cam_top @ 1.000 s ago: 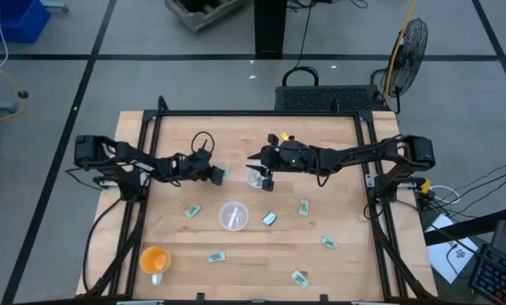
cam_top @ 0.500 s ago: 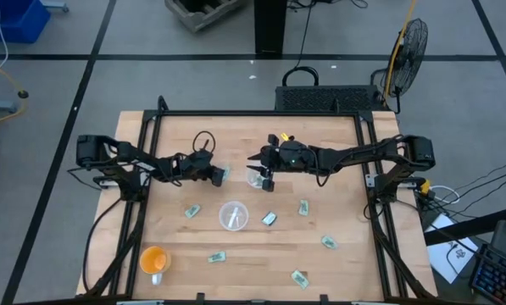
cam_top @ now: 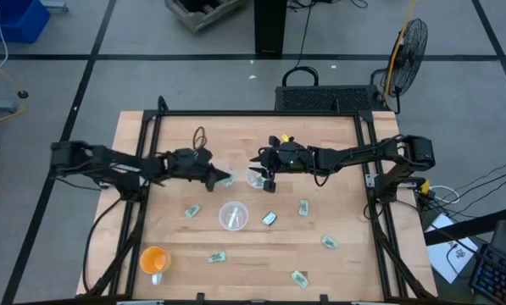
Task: Pick and place Stevia / Truvia into bins
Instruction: Put the stevia packet into the bottom transparent container
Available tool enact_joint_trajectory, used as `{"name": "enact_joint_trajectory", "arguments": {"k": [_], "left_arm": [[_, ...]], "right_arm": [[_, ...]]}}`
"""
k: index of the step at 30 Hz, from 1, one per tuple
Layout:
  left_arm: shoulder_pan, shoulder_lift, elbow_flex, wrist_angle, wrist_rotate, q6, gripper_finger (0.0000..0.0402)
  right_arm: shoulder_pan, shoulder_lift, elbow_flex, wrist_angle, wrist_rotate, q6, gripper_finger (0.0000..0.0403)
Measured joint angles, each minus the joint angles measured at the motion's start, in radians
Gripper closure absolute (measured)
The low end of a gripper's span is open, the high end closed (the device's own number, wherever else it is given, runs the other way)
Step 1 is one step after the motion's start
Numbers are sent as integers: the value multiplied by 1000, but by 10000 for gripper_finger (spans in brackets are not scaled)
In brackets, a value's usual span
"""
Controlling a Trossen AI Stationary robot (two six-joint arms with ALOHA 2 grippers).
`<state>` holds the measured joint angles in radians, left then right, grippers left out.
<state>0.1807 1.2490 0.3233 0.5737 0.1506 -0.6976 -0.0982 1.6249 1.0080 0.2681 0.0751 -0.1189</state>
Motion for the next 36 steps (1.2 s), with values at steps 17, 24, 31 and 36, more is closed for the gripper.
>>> {"name": "enact_joint_trajectory", "arguments": {"k": [17, 24, 31, 36], "left_arm": [[-363, 7, 314, -565, -275, 179, 401], [-412, 182, 494, -781, -277, 253, 401], [-412, 293, 525, -787, -167, 275, 399], [-398, 348, 525, -790, -158, 277, 396]], "right_arm": [[0, 0, 0, -33, 2, -29, 293], [0, 0, 0, -34, 2, -33, 293], [0, 0, 0, -39, 2, -32, 293], [0, 0, 0, -38, 2, -32, 293]]}}
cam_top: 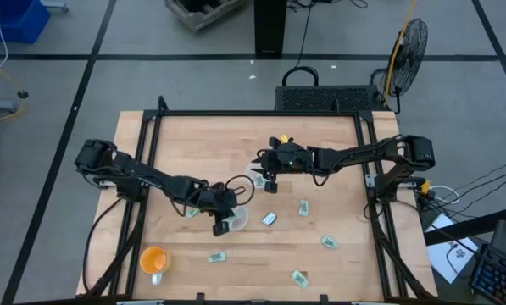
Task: Pick and place Stevia / Truvia into bins
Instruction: Put the stevia packet into the bottom transparent container
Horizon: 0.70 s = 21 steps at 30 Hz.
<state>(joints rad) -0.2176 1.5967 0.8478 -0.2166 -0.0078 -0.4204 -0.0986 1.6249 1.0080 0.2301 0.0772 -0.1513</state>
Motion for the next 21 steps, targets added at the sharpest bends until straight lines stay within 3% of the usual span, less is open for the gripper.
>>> {"name": "enact_joint_trajectory", "arguments": {"k": [14, 21], "left_arm": [[38, 34, 0, 41, 0, 60, 392], [38, 34, 0, 50, -28, 63, 355]], "right_arm": [[0, 0, 0, -2, 0, 0, 293], [0, 0, 0, -3, 0, 0, 293]]}}
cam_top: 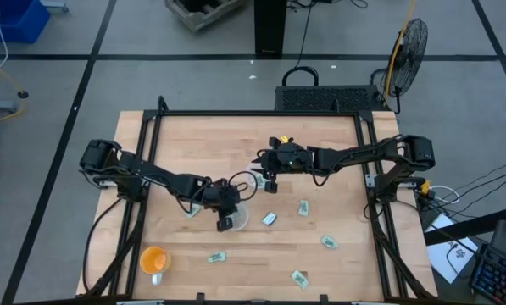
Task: Pick and place Stevia / Truvia into bins
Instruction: Put the stevia packet into the bottom transparent container
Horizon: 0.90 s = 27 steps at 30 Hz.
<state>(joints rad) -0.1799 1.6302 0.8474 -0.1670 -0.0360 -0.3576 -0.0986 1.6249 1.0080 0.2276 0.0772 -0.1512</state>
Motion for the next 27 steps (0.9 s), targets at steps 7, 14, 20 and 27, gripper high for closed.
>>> {"name": "enact_joint_trajectory", "arguments": {"k": [7, 14, 20, 27], "left_arm": [[0, -14, 0, 8, 8, 42, 320], [0, -132, 0, -11, 90, 19, 333], [-22, -299, 1, -179, 91, -2, 350], [-56, -396, 0, -493, -54, -105, 357]], "right_arm": [[0, 0, 0, 0, 0, 0, 293], [0, 0, 0, 0, 0, 0, 293], [0, 0, 0, -4, 0, 0, 293], [0, 0, 0, -28, 0, 0, 293]]}}
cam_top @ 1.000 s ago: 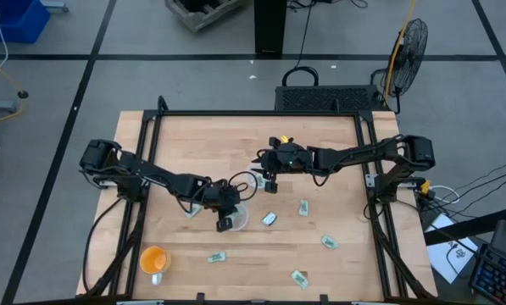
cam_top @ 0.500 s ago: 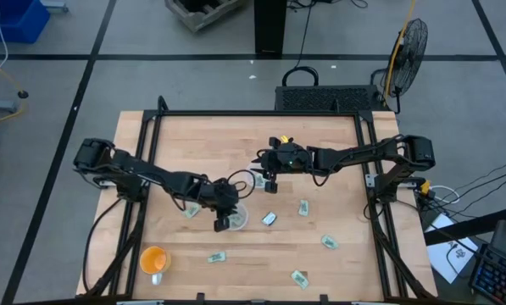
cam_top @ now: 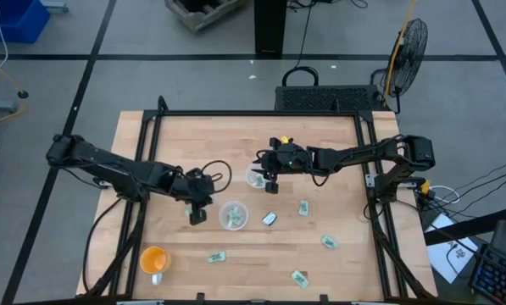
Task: Pick and place Stevia / Truvia into bins
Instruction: Put the stevia packet into the bottom transparent container
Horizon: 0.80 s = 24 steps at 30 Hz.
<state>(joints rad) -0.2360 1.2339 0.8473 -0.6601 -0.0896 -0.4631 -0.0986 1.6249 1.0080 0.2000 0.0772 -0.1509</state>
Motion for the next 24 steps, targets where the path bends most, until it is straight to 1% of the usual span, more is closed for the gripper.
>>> {"name": "enact_joint_trajectory", "arguments": {"k": [2, 6, 10, 14, 17, 21, 24], "left_arm": [[-16, 2, -12, -41, -20, -57, 357], [-36, 39, -70, -33, -56, -75, 357], [-41, 84, -128, -22, -6, -166, 346], [-42, 138, -183, 16, 2, -230, 316], [-42, 172, -206, 34, 2, -248, 290], [-42, 212, -207, 53, -5, -267, 259], [-42, 227, -208, 77, 3, -274, 245]], "right_arm": [[0, 0, 0, -3, 0, 0, 293], [0, 0, 0, -12, 0, 3, 293], [0, 0, 0, -11, 0, 15, 293], [0, 0, 0, -11, 0, 15, 293], [0, 0, 0, -11, 0, 15, 293], [0, 0, 0, -11, 0, 15, 293], [0, 0, 0, -11, 0, 15, 293]]}}
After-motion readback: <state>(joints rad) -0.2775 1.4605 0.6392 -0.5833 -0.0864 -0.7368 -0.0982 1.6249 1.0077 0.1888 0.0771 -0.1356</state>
